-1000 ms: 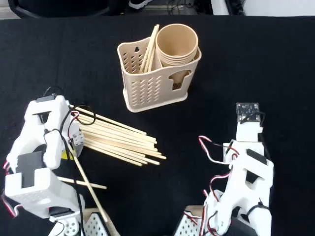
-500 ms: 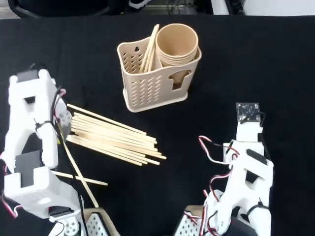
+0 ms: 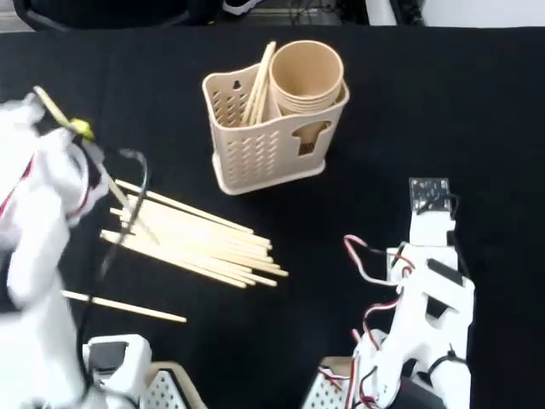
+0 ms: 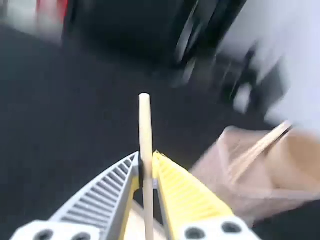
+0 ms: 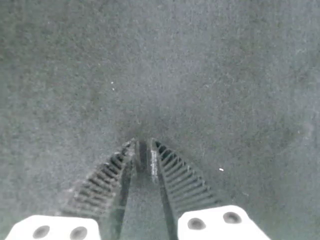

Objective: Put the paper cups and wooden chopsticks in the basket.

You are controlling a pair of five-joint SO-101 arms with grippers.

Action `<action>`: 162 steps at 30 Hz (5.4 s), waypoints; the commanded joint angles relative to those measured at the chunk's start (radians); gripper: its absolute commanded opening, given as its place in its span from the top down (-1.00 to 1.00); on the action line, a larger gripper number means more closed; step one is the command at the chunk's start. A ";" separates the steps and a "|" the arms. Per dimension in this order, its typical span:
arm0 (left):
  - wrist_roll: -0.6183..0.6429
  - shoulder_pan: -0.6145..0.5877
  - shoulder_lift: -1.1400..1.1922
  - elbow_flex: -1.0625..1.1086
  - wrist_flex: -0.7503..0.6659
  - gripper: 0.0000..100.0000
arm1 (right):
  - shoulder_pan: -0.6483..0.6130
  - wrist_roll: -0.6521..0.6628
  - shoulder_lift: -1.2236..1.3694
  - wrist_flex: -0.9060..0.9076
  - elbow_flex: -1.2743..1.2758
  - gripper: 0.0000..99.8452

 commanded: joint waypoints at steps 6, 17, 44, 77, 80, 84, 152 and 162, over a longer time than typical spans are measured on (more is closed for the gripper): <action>0.126 -0.054 -0.270 0.315 -0.629 0.94 | -0.011 0.006 -0.024 -0.011 0.001 0.89; -0.080 0.183 -0.388 0.928 -1.534 0.94 | -0.011 0.006 -0.024 -0.011 0.001 0.89; -0.377 0.438 0.158 1.159 -2.085 0.94 | -0.011 0.006 -0.024 -0.011 0.001 0.89; -0.222 0.404 -0.112 0.914 -1.407 0.94 | -0.011 0.005 -0.024 -0.011 0.001 0.89; -0.218 0.406 -0.101 0.983 -1.462 0.94 | -0.011 0.005 -0.024 -0.011 0.001 0.89; -0.224 0.406 -0.100 1.038 -1.468 0.94 | -0.011 0.005 -0.024 -0.011 0.001 0.89; 0.186 -0.117 0.755 0.799 -0.414 0.89 | -0.011 0.003 -0.024 -0.009 0.002 0.89; 0.215 -0.117 0.666 0.796 -0.414 0.94 | -0.011 0.005 -0.024 -0.009 0.002 0.89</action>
